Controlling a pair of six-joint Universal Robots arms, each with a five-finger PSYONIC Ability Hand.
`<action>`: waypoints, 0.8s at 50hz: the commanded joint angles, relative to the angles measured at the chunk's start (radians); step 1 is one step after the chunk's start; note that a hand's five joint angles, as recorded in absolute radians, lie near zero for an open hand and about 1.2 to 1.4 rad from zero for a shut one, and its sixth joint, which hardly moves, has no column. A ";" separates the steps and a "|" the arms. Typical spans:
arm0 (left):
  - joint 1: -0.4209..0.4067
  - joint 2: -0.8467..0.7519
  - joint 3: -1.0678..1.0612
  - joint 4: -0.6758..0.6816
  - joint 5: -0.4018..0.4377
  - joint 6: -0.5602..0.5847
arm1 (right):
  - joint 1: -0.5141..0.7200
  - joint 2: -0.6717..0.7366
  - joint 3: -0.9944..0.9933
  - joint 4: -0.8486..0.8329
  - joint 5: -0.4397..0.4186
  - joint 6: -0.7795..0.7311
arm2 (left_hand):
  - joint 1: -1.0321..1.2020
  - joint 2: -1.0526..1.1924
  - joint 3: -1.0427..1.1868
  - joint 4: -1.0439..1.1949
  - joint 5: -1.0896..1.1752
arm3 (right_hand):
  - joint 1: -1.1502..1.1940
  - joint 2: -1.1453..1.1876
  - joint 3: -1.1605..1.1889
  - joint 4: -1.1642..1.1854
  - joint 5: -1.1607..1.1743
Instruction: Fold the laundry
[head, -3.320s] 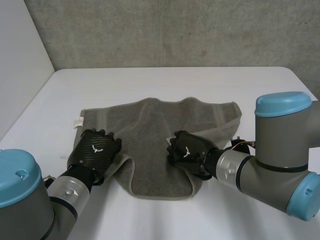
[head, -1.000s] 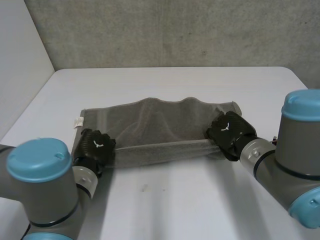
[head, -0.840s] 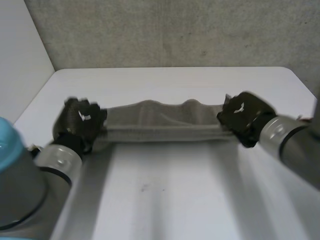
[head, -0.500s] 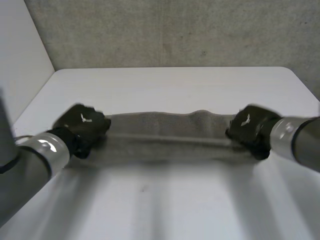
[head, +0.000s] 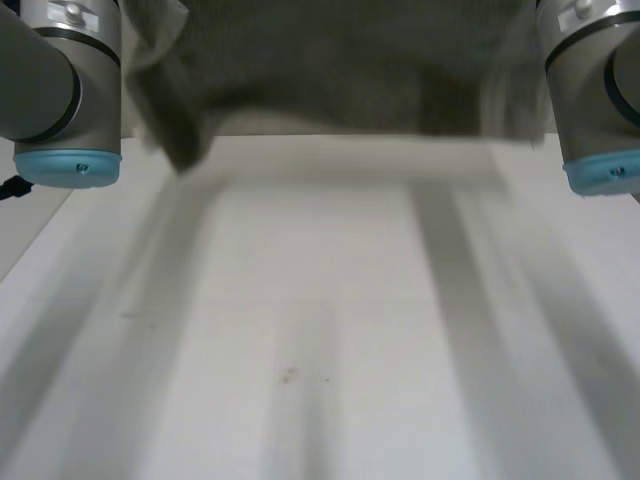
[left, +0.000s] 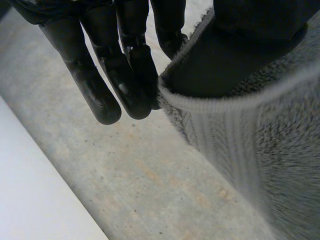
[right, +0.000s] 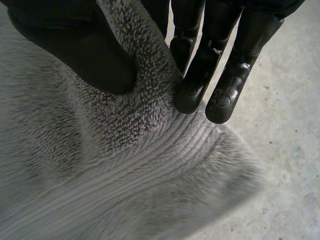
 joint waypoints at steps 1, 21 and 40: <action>0.007 0.045 -0.248 -0.003 0.006 -0.029 | -0.012 -0.044 0.285 0.045 -0.046 0.004 | 0.208 0.179 0.180 0.179 0.179 | 0.429 0.216 0.213 0.206 0.236; 0.032 -0.003 -0.938 0.067 0.179 -0.001 | -0.016 0.109 0.709 0.188 -0.130 0.105 | 0.208 0.179 0.180 0.179 0.179 | 0.429 0.216 0.213 0.206 0.236; 0.068 0.111 -1.047 0.072 0.183 -0.009 | -0.229 0.031 0.732 0.326 -0.247 0.280 | 0.208 0.179 0.180 0.179 0.179 | -0.207 -0.420 -0.423 -0.430 -0.400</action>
